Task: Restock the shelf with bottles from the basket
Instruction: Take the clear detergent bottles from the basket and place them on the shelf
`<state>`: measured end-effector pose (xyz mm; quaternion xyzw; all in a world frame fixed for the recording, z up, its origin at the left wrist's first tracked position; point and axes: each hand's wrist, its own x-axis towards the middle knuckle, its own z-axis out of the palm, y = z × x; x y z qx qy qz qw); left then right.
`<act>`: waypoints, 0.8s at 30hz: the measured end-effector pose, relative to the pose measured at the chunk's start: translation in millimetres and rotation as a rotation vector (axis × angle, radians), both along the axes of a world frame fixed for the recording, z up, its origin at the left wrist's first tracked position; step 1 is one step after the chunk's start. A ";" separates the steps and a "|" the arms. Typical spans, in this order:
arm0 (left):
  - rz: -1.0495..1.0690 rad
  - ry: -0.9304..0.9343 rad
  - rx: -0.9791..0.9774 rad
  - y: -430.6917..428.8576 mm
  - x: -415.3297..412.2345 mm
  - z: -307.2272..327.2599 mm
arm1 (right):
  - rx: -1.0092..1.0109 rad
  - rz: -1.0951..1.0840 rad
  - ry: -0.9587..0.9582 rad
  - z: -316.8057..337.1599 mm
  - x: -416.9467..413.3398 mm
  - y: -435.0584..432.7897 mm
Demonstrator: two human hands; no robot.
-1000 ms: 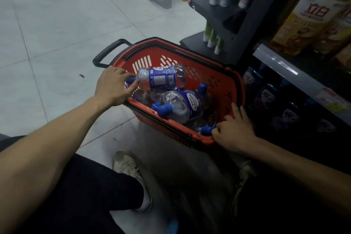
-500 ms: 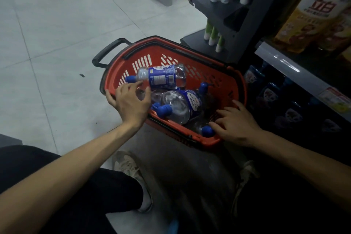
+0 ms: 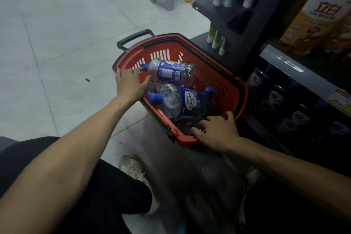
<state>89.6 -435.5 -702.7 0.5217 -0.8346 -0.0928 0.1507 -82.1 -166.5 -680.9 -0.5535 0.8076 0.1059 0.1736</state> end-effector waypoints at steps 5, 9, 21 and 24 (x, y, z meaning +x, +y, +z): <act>-0.033 -0.001 0.051 39.9 -9.2 19.2 | -0.078 0.002 -0.101 9.4 -12.5 -6.0; -0.175 -0.121 0.117 62.2 -8.6 47.7 | -0.132 0.023 -0.122 23.1 -25.6 -14.6; -0.319 -0.267 0.018 86.3 -38.2 71.2 | -0.368 0.118 -0.125 50.5 -39.2 -90.9; -0.331 -0.297 -0.032 79.0 -37.7 64.1 | -0.389 0.105 -0.106 37.2 -43.2 -128.2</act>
